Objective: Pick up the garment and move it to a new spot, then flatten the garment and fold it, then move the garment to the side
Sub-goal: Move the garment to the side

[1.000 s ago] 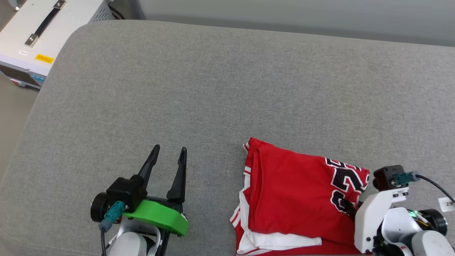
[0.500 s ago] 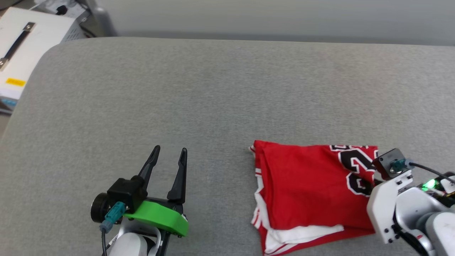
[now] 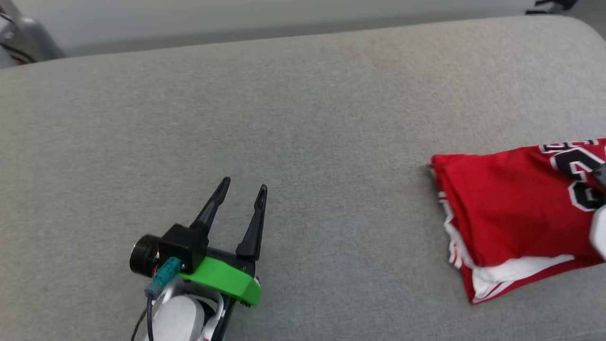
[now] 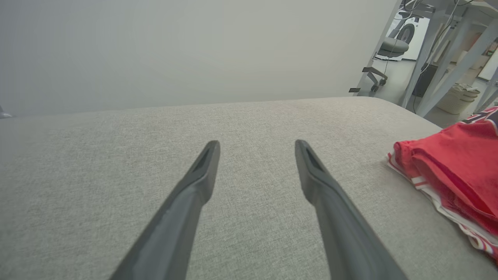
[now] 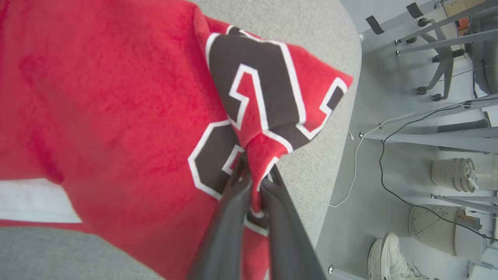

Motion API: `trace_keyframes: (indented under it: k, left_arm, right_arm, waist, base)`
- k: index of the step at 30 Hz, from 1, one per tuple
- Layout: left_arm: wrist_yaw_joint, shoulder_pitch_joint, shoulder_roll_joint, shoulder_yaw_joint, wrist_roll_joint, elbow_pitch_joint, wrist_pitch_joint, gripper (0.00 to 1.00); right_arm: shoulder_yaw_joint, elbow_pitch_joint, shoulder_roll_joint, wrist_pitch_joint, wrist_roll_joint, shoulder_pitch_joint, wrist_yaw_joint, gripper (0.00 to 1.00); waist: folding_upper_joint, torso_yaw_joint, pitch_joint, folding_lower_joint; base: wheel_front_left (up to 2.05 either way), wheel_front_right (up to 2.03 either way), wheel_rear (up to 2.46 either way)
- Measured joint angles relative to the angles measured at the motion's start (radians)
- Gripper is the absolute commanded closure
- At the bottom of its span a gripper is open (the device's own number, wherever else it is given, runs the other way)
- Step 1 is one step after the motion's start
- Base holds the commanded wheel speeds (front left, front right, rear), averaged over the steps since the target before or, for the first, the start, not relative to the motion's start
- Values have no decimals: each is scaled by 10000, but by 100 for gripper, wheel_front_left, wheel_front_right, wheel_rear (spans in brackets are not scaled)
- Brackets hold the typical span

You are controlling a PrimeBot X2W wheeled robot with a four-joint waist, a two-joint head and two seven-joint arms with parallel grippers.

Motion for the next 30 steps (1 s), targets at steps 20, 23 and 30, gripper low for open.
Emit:
trace_keyframes:
  k: [20,23,30]
  left_arm:
    - [0,-1591,1085,-698,422,-1601,393,0]
    - [0,-1702,1145,-721,433,-1894,504,0]
    - [40,-1914,1181,-731,433,-2316,629,0]
  right_arm:
    - [-2489,5459,86,-3745,-1381,-2602,0,100]
    - [-2907,6174,307,-4222,-1607,-3104,0,100]
    - [-3170,7474,915,-4798,-2061,-3710,0,100]
  waist:
    - [0,-1330,3261,2]
    - [0,-1371,3680,2]
    - [0,-1289,4324,1]
  base:
    - [0,0,0]
    - [0,0,0]
    - [0,0,0]
